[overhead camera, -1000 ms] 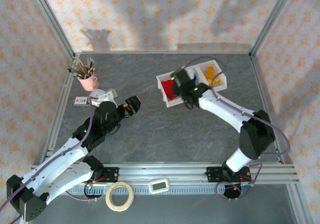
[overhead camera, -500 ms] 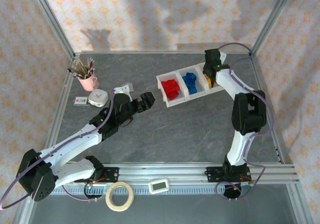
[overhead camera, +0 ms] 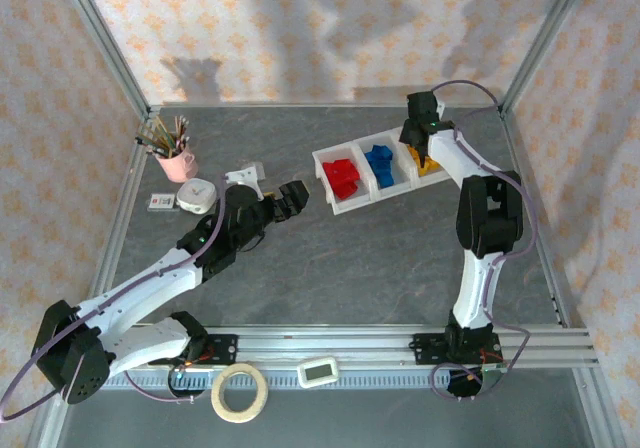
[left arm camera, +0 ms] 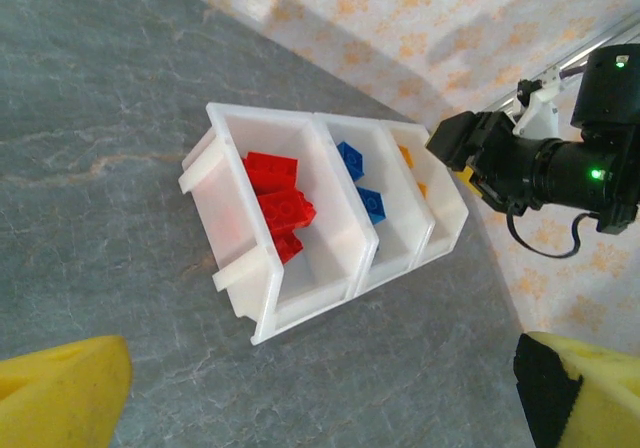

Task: Sort the legos into containers by color
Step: Place the lego in the container, then pick up the lego from the middle-left of the table.

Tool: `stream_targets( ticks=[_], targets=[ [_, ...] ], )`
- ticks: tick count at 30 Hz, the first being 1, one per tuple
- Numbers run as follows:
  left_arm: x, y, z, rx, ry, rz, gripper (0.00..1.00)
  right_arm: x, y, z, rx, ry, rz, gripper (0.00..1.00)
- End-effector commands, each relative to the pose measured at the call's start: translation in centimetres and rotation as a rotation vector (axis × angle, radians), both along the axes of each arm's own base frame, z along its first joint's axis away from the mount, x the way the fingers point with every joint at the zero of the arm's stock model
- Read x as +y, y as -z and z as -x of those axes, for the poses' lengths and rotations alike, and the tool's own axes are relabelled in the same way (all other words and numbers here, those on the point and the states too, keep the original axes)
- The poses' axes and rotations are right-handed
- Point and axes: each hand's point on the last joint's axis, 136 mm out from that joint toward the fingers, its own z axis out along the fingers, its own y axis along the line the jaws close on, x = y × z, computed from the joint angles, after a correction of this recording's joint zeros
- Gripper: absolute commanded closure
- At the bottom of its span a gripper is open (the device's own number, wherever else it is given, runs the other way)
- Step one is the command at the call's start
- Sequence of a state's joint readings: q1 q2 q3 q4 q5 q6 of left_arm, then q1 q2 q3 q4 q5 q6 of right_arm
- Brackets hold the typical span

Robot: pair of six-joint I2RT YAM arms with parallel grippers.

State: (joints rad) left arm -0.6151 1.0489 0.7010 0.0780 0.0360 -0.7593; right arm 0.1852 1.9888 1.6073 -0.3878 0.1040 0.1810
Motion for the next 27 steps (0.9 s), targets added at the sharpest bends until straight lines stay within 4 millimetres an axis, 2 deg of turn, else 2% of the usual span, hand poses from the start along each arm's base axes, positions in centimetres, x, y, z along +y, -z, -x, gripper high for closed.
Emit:
stream_targets(
  ticks=[1,9,17,23,27],
  targets=[
    [1.4,-2.1,0.2,-0.053,-0.047,-0.008,0.01,4.5,-4.5,3.0,-0.071,-0.105,-0.058,0.37],
    [5.1,-1.6,2.6,-0.027,-0.128,-0.057,0.01,15.1,-4.0,10.4,-0.046,-0.356,-0.125,0.31],
    [9.4,-0.7,6.0,0.027,-0.238,-0.082,0.01,26.5,-3.0,17.5,-0.022,-0.688,-0.105,0.26],
    [12.0,-0.9,8.1,0.032,-0.31,-0.073,0.01,33.7,-0.2,19.9,0.002,-0.919,-0.043,0.24],
    [12.8,-0.9,8.7,0.031,-0.334,-0.064,0.01,37.2,2.6,20.4,0.032,-1.045,-0.013,0.22]
  ],
)
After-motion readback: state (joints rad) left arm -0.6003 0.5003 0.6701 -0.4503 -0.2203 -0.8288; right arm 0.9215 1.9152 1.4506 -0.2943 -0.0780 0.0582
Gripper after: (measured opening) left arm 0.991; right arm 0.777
